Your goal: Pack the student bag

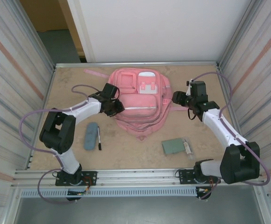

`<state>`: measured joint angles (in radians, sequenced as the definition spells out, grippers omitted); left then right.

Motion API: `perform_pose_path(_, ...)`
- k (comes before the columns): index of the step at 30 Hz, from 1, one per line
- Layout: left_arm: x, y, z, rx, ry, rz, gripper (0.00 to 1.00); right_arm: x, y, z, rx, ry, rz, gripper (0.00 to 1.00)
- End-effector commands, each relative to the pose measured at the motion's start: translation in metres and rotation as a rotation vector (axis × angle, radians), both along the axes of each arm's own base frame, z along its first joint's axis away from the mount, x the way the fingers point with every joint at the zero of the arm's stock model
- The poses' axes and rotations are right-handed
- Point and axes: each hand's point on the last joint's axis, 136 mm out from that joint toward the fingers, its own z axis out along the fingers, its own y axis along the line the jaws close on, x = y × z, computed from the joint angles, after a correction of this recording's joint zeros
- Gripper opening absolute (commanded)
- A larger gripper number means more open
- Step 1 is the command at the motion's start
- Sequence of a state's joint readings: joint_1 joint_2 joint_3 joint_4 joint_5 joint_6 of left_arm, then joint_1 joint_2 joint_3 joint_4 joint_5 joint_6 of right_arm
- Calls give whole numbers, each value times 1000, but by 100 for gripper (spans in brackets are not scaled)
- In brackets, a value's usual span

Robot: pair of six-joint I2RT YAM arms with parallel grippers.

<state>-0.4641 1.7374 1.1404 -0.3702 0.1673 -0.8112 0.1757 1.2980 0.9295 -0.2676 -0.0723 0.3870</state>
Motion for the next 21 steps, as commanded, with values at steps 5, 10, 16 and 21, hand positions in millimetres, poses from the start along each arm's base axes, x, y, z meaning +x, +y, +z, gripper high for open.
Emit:
perform_pose_path(5,-8,-2,73,-142,-103,-136,0,35,27,-8,-68,58,278,61)
perform_pose_path(10,-10,-13,106,-283,-110,-184,0,22,73,-39,-132,50,817,62)
perform_pose_path(16,-8,-3,133,-296,-145,-143,0,21,75,-73,-268,95,1162,62)
perform_pose_path(21,-9,-3,144,-321,-152,-143,0,41,67,-84,-322,138,1209,62)
